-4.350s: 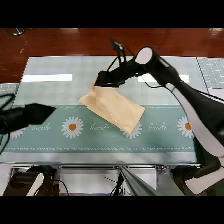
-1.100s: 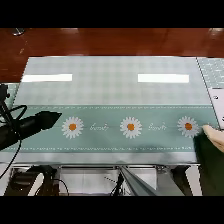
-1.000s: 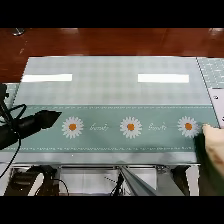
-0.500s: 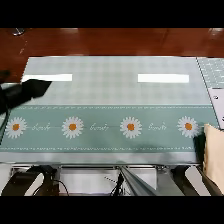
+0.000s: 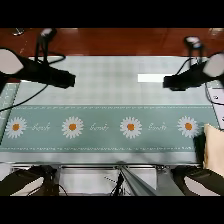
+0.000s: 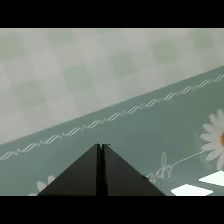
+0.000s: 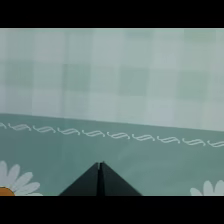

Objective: Fold the shirts.

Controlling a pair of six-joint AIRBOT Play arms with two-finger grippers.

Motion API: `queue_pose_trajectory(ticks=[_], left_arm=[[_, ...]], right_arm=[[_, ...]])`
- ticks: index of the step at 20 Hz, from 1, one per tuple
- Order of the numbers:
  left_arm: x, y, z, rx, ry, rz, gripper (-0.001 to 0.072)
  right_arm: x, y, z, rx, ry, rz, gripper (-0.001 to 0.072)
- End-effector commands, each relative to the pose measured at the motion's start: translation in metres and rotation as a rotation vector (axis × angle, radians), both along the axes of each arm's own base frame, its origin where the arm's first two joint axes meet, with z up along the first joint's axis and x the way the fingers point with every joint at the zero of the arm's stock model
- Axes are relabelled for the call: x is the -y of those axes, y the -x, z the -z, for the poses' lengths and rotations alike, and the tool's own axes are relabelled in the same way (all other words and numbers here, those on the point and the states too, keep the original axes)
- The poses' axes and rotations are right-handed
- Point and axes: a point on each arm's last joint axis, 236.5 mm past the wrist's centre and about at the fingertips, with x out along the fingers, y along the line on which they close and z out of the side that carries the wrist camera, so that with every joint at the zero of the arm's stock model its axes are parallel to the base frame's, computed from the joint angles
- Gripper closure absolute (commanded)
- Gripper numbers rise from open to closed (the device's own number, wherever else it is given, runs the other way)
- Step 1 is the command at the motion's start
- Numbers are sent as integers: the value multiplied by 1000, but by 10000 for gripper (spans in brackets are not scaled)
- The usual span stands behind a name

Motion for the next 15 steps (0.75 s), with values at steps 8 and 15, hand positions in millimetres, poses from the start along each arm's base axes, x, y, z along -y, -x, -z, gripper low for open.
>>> queue_pose_trajectory(ticks=[8, 15], left_arm=[[-30, 16, 51, -136, -136, -27, 681], [-30, 16, 51, -136, -136, -27, 681]], right_arm=[[-10, 6, 47, -80, 121, -51, 694], [-10, 6, 47, -80, 121, -51, 694]])
